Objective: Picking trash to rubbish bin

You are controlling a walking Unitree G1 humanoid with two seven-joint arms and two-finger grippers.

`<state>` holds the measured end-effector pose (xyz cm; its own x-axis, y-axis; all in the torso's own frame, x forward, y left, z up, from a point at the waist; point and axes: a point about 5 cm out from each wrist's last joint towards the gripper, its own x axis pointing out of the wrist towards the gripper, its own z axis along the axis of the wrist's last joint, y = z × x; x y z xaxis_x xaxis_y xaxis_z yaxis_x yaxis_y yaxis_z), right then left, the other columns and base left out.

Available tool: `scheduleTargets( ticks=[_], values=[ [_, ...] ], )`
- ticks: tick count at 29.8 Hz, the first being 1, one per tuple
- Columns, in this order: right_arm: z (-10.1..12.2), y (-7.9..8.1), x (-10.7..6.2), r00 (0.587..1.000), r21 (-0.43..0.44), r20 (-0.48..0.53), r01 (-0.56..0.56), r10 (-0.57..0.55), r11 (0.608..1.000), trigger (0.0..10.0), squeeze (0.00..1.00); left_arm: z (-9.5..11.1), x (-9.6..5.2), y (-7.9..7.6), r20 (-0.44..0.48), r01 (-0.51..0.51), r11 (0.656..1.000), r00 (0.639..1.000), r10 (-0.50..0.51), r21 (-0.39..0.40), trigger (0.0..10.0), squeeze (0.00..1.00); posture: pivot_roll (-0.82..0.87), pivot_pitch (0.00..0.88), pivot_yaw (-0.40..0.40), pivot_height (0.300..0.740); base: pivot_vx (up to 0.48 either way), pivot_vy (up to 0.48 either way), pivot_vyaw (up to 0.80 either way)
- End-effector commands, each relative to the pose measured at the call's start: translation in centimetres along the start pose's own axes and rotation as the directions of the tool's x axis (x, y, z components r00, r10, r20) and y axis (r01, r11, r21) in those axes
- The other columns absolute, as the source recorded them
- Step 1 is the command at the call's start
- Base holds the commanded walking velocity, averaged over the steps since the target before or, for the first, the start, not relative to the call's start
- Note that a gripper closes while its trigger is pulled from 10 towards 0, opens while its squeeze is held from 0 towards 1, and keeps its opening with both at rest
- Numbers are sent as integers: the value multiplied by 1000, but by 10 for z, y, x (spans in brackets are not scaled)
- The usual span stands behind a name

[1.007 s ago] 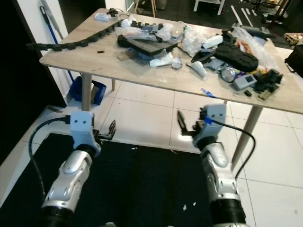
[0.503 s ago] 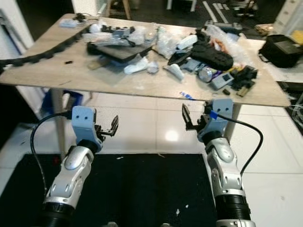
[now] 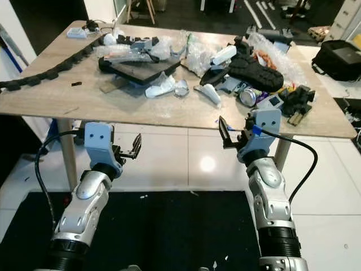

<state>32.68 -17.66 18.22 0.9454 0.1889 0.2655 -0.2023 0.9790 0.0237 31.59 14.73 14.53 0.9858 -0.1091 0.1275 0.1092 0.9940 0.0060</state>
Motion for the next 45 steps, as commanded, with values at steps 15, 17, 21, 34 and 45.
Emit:
scheduleTargets(
  ticks=[15,17,21,34,45],
  values=[
    [-11,-12,-6,996,108,-26,89,-87,990,10000,0,-3,-2,1,-18,1,1000,1000,-1,4,10000,0,7,132,-49,740,310,0,0],
    [-11,-13,-6,996,112,-25,91,-89,989,10000,0,-3,-2,2,-18,2,1000,1000,-2,4,10000,0,8,122,-47,740,309,0,0],
    [-12,-12,-6,996,99,-27,84,-81,992,10000,0,-3,-1,2,-16,5,1000,1000,-5,6,10000,0,9,114,-47,740,308,0,0],
    [-13,-14,-4,997,85,-27,80,-78,993,10000,0,-2,1,1,-8,10,1000,1000,-10,8,10000,0,12,95,-50,740,309,0,0],
    [-14,-14,-3,997,75,-28,75,-73,994,10000,0,-2,2,1,-7,16,1000,1000,-16,16,10000,0,12,92,-52,740,309,0,0]
  ],
)
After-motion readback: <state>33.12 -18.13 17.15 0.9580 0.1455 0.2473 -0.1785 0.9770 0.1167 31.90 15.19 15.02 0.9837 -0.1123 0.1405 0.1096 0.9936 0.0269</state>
